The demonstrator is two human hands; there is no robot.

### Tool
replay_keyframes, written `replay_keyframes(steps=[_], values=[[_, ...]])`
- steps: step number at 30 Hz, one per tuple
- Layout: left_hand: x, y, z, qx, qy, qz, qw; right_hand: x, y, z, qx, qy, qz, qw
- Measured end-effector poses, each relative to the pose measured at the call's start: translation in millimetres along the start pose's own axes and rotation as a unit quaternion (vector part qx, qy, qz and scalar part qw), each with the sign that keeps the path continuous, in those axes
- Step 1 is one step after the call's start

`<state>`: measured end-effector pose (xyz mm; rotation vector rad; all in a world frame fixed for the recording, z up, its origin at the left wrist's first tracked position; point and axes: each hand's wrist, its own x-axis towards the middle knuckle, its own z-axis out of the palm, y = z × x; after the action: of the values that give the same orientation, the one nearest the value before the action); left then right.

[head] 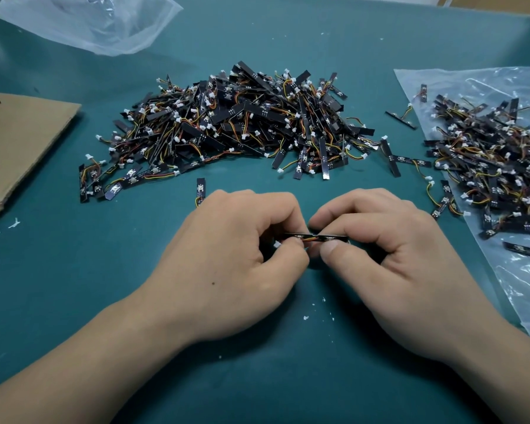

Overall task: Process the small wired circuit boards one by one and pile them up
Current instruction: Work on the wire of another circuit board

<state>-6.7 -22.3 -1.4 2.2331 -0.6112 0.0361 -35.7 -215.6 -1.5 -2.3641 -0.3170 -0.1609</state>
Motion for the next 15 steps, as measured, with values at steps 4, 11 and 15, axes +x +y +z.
replay_keyframes(steps=[4, 11, 15], values=[[-0.1, 1.1, 0.2, 0.009, -0.003, 0.011, 1.0, 0.4, -0.1, -0.5, 0.009, -0.001, 0.005, 1.0], [0.1, 2.0, -0.1, -0.002, -0.002, 0.004, 1.0, 0.4, 0.5, -0.4, 0.007, -0.001, 0.003, 1.0], [0.1, 1.8, -0.4, 0.007, -0.003, 0.003, 1.0, 0.6, 1.0, -1.2, 0.013, -0.013, -0.013, 1.0]])
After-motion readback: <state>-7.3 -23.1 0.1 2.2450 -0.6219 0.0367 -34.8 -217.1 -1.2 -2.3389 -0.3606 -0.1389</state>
